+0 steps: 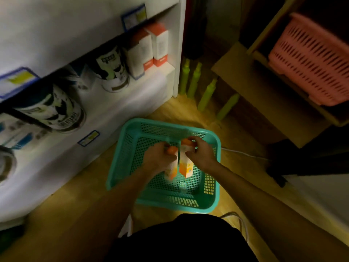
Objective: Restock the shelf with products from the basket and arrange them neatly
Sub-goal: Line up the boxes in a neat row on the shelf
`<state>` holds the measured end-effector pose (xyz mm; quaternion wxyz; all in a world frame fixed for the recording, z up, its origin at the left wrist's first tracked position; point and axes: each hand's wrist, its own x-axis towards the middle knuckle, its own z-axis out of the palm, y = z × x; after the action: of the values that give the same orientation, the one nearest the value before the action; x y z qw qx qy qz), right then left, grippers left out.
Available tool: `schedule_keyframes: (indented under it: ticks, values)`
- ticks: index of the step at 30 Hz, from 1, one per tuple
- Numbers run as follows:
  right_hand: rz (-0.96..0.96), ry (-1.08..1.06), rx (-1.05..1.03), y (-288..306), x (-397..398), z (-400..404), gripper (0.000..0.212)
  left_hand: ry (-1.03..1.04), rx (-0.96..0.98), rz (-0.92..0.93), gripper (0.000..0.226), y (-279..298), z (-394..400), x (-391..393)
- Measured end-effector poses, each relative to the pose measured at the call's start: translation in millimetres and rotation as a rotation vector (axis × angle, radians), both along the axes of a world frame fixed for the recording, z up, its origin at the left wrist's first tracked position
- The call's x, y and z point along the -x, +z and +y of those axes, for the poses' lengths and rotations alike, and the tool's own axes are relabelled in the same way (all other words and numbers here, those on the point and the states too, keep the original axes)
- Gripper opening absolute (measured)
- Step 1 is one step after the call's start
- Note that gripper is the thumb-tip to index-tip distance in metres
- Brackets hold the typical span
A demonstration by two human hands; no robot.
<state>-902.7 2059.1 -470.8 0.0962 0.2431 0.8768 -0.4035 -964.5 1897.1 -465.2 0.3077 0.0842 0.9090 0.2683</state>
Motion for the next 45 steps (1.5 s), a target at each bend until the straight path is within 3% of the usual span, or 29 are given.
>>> schedule_keyframes:
  ticks: [7,12,16,20,23,33,45]
  values:
    - [0.218,-0.013,0.063,84,32,-34,0.048,0.115,-0.244,0.221,0.044,87,-44,30]
    - [0.364,0.044,0.096,158,42,-61,0.048,0.189,-0.292,0.333,0.032,160,-70,40]
    - [0.449,0.075,0.119,208,46,-82,0.053,0.154,-0.217,0.505,0.057,226,-96,35]
    - [0.542,0.15,0.104,263,46,-105,0.053,0.093,-0.176,0.66,0.045,284,-122,24]
    - [0.581,0.23,0.036,306,47,-121,0.053,0.088,-0.137,0.72,0.054,329,-139,14]
    - [0.757,0.355,-0.103,440,44,-172,0.051,0.142,-0.045,0.999,0.05,462,-197,-16]
    - [0.942,0.429,0.115,558,53,-265,0.051,0.293,0.057,1.161,0.044,593,-285,-37]
